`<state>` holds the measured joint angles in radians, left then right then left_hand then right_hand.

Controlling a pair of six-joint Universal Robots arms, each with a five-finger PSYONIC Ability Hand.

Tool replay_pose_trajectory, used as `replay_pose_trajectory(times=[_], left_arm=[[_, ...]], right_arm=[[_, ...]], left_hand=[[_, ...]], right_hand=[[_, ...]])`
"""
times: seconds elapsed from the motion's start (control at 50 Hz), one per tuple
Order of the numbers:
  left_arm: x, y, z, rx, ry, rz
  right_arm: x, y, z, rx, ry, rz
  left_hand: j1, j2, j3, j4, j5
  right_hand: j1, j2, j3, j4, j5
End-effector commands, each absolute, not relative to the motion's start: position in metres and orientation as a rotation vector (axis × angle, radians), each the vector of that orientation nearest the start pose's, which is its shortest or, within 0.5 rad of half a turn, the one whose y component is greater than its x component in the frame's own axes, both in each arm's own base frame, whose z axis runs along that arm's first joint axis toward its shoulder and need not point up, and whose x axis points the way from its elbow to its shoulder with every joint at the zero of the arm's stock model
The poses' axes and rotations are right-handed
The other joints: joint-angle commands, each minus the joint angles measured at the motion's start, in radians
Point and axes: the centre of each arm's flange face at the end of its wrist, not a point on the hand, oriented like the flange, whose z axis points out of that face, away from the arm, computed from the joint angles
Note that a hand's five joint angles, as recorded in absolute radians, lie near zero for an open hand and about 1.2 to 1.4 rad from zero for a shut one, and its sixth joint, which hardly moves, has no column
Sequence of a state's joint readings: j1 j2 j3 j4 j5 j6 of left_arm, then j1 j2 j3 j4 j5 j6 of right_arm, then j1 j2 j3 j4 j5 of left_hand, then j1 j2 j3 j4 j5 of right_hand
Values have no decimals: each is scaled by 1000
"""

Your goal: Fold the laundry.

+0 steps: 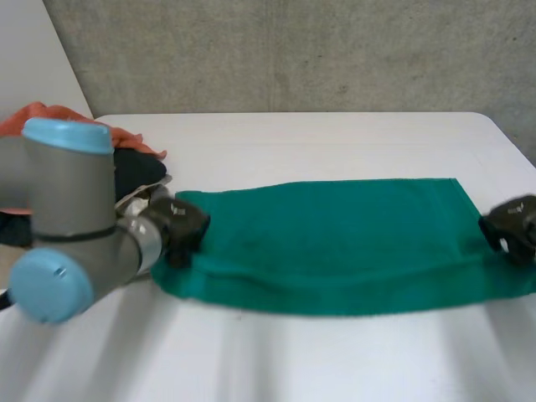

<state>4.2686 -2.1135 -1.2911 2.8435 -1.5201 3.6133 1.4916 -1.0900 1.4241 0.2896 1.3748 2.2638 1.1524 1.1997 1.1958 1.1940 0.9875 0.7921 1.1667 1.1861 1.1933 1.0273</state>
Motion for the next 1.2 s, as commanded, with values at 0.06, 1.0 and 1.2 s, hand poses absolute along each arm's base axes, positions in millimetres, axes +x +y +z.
replay_pose_trajectory(times=[0.06, 1.0, 1.2], left_arm=[[-302, -345, 187, 1060, 2317, -1744], [-322, -362, 179, 1118, 2212, -1815], [-325, -362, 184, 1119, 2201, -1838]], right_arm=[[142, -410, 176, -1215, 2572, -1920], [155, -398, 156, -931, 2841, -1282], [165, -419, 179, -927, 2696, -1679]], left_hand=[[244, 197, 200, 202, 234], [244, 197, 200, 202, 234], [244, 197, 200, 202, 234]], right_hand=[[604, 230, 210, 203, 194], [604, 230, 210, 203, 194], [604, 230, 210, 203, 194]])
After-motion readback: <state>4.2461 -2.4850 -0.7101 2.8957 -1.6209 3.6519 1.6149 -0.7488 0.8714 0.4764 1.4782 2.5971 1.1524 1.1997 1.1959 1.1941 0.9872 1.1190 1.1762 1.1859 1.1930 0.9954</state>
